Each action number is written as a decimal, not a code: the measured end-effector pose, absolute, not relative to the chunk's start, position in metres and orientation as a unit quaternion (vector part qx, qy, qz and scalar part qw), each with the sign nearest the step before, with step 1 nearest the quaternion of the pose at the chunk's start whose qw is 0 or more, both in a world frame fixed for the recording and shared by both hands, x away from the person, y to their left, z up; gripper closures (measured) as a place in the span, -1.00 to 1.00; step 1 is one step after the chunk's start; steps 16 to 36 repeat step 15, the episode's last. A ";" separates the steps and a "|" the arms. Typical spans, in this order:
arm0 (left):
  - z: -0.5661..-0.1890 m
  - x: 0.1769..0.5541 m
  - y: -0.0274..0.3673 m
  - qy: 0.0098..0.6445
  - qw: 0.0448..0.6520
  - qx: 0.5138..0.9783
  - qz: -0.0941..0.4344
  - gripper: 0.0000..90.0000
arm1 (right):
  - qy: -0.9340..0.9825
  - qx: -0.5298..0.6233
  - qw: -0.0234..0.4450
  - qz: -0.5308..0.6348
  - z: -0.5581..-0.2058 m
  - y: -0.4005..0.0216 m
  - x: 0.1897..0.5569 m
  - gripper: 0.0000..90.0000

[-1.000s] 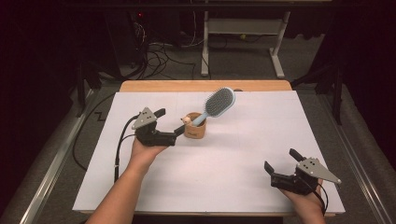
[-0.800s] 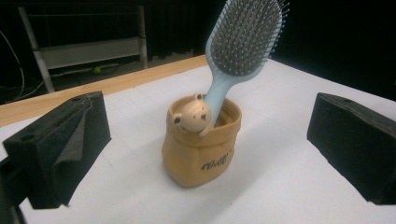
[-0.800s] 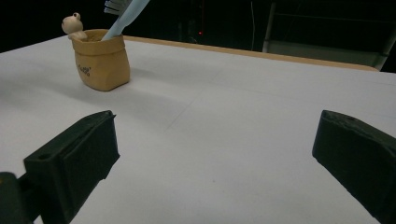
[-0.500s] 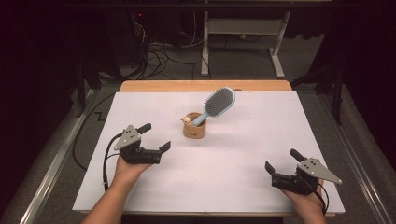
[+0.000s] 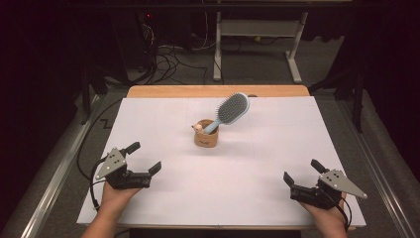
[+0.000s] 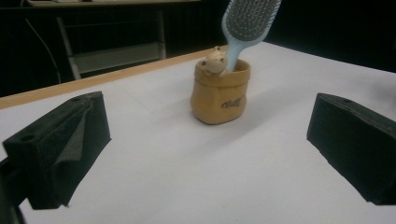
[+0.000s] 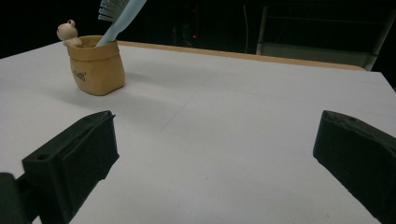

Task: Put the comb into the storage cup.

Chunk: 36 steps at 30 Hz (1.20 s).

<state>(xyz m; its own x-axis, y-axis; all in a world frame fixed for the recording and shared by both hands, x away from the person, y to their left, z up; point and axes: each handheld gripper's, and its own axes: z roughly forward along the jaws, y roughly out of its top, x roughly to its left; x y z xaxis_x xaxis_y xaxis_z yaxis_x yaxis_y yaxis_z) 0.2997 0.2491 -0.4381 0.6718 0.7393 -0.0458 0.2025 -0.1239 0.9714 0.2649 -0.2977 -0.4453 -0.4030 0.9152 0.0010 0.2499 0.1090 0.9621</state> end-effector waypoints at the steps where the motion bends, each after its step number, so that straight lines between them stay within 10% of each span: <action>1: -0.438 0.300 0.251 0.333 0.573 0.713 0.230 -1.00 | 0.667 0.437 0.329 0.506 -0.445 -0.298 0.264 -0.99; 36: -0.436 0.296 0.243 0.316 0.570 0.719 0.240 -1.00 | 0.662 0.432 0.339 0.510 -0.442 -0.301 0.260 -0.99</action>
